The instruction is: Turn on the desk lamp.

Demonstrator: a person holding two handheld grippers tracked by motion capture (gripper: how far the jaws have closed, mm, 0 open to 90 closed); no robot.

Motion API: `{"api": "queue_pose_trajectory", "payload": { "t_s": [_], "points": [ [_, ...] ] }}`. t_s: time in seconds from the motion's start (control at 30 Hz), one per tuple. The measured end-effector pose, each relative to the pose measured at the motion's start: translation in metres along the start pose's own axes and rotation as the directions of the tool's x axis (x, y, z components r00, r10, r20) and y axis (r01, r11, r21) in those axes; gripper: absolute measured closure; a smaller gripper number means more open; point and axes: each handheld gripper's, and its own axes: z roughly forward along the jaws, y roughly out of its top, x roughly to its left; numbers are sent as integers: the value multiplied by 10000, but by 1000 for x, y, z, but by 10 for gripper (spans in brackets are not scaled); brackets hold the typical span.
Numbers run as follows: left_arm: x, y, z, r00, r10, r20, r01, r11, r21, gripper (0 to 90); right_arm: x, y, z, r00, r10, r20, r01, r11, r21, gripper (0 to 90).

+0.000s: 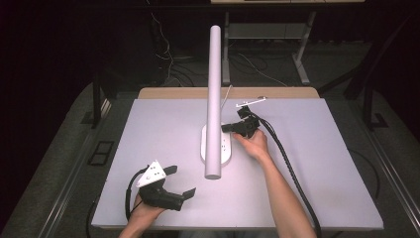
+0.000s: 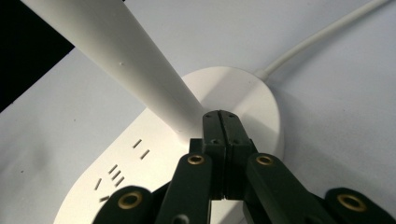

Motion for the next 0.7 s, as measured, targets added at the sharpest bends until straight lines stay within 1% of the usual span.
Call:
{"api": "queue_pose_trajectory", "payload": {
  "t_s": [0.03,0.17,0.2,0.3,0.4,0.47,0.63,0.67,0.7],
  "points": [
    [0,0,0,10000,-5,-1,5,10000,-3,3,1,0,-1,10000,-55,75,55,10000,52,895],
    [0,0,1,10000,-49,-4,49,10000,-15,3,1,1,-3,9997,-222,139,220,9997,128,895],
    [1,0,1,10000,-46,-7,46,10000,-10,3,1,1,-6,9994,-315,140,313,9994,142,896],
    [0,0,0,10000,-40,-12,40,10000,-8,3,2,2,-9,9992,-360,168,358,9993,92,895],
    [1,0,0,10000,-41,-19,41,10000,-14,3,5,5,-16,9989,-431,164,430,9991,65,895],
    [1,0,0,10000,-26,-17,26,10000,4,3,7,6,-21,9981,-597,149,596,9982,83,895],
    [0,0,1,10000,-13,-18,13,10000,15,3,14,8,-34,9963,-839,179,837,9964,111,895],
    [0,0,1,10000,-5,-19,5,10000,12,3,16,8,-40,9958,-893,202,891,9960,104,896],
    [0,0,1,10000,-6,-20,6,10000,13,3,16,8,-40,9958,-893,202,891,9960,104,896]
  ]
}}
